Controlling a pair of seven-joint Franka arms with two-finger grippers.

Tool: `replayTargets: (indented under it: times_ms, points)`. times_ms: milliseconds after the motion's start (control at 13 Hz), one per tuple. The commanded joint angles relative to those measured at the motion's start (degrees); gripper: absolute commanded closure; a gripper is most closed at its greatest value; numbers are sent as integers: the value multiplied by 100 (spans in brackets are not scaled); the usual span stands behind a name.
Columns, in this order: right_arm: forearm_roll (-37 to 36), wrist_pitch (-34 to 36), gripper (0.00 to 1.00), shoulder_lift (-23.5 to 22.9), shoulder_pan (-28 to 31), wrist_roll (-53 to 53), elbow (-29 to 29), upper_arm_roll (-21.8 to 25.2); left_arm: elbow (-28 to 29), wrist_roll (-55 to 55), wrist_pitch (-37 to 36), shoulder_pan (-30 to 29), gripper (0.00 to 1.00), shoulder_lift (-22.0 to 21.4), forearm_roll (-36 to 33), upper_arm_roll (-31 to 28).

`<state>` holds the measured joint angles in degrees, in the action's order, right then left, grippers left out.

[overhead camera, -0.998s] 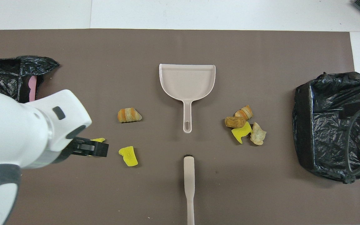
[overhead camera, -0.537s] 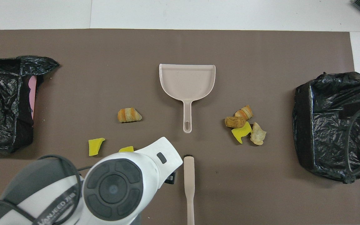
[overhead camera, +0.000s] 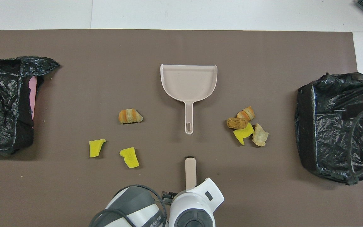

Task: Sweep and dump trash in bin
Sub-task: 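Reach the left gripper to the beige brush handle and grasp it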

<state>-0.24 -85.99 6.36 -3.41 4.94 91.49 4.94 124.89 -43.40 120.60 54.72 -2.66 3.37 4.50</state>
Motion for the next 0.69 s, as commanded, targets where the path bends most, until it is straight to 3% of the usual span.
replayTargets:
  times_ms: [0, 307, 461, 614]
  points:
    - [6, -199, 0, 137, 34, -186, 203, -2, 491, -81, 428, 302, 0, -94, 76, -107]
    - [6, -190, 0, 146, 42, -195, 203, -2, 739, -195, 586, 513, 0, -68, 428, -107]
    - [6, -199, 0, 137, 51, -195, 203, 7, 757, -300, 946, 637, 0, 221, 463, -107]
    - [6, -199, 0, 137, 51, -186, 203, 7, 765, -380, 939, 733, 0, 240, 463, -116]
